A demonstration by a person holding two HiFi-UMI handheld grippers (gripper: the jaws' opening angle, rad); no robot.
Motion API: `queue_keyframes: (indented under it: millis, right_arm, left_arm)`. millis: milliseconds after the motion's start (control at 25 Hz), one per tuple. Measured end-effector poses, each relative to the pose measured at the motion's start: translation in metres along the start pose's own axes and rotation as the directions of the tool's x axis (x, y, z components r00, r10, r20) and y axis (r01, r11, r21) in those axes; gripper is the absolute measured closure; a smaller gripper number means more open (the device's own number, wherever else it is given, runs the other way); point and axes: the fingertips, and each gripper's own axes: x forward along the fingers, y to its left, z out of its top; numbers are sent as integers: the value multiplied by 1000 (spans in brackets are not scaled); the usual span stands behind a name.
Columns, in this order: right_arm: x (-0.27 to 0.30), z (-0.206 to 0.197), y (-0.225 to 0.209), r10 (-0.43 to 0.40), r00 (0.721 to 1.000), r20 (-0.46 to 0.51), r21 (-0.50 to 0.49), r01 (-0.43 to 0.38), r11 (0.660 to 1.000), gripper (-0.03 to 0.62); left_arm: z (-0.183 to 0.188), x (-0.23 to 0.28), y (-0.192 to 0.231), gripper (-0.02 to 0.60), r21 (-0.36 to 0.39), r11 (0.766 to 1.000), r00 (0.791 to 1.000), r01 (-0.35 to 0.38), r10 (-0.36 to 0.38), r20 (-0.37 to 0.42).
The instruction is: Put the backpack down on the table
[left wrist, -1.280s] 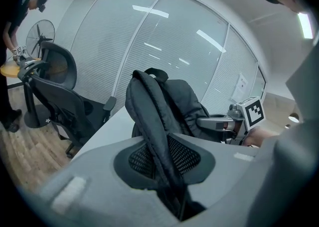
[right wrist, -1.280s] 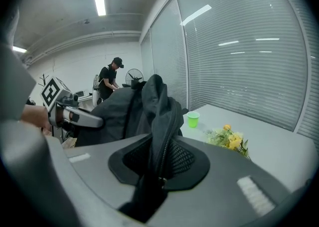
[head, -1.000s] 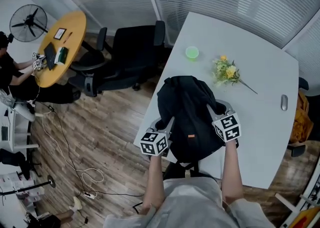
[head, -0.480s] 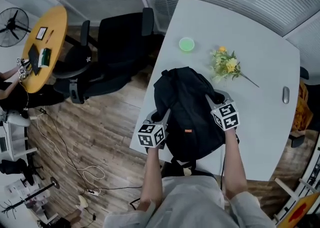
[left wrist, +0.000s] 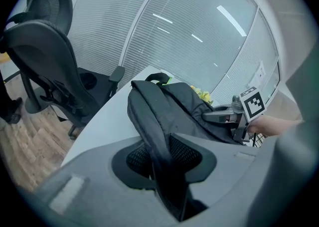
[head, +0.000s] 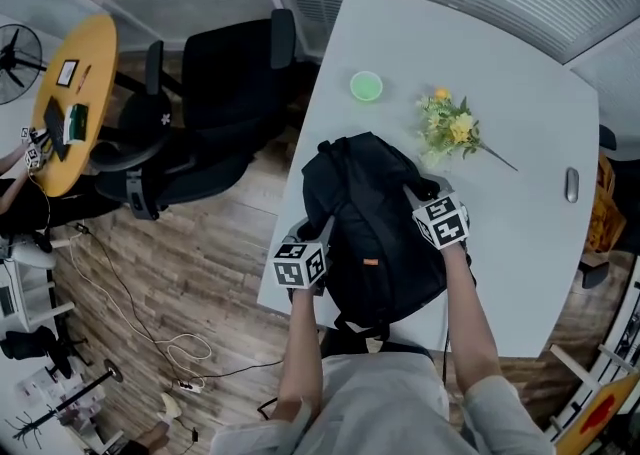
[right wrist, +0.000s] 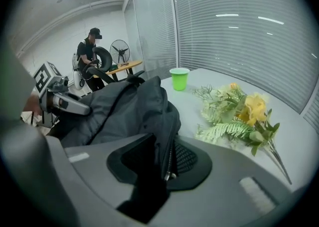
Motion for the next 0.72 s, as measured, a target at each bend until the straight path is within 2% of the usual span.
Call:
queue_keyframes:
  millis: [120, 400, 720]
  right_arm:
    - [6, -7, -4, -4, 1000, -24, 9, 5, 1000, 491]
    - [12, -6, -9, -34, 999, 5, -9, 34, 999, 471]
    - [11, -8, -14, -73, 997, 1, 5, 73, 997, 447]
  left_arm:
    - [-7, 6, 6, 471, 2, 1000, 999, -30, 30, -16]
    - [-13, 15, 18, 445, 55, 993, 993, -108, 110, -41]
    - [-15, 17, 20, 424, 57, 991, 992, -122, 124, -30]
